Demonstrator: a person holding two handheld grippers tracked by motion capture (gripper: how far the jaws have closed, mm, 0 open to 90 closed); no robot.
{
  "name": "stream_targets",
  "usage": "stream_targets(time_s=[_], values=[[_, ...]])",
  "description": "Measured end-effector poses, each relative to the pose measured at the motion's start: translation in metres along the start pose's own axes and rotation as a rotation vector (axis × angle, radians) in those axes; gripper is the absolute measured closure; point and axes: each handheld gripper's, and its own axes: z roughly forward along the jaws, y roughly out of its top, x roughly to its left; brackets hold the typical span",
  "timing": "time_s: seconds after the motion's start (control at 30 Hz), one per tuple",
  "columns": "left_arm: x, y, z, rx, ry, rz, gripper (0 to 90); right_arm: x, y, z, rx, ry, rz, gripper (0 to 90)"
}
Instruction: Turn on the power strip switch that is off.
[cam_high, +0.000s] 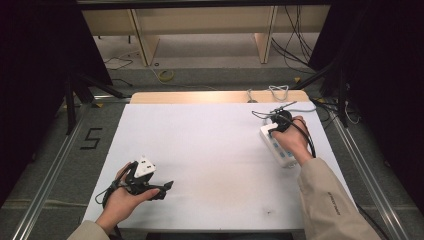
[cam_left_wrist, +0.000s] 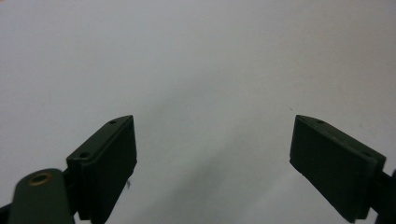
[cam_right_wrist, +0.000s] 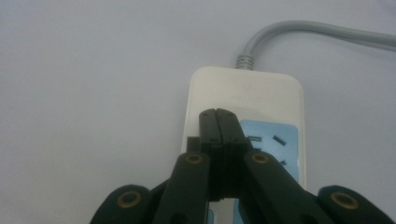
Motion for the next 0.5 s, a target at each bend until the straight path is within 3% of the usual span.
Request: stream_targets(time_s=[0.27,0.5], values=[[-0.0005,-0.0002,-0.0007,-0.002,0.002,0.003,14.4,0.0069,-0.0004,0.002,0.007,-0.046,-0.034,90.0],[-0.0011,-0.0003,0.0001,-0.001,0.004,-0.001,14.4,0.0065,-0.0006,0.0027,0.01,-0.043,-0.037,90.0]])
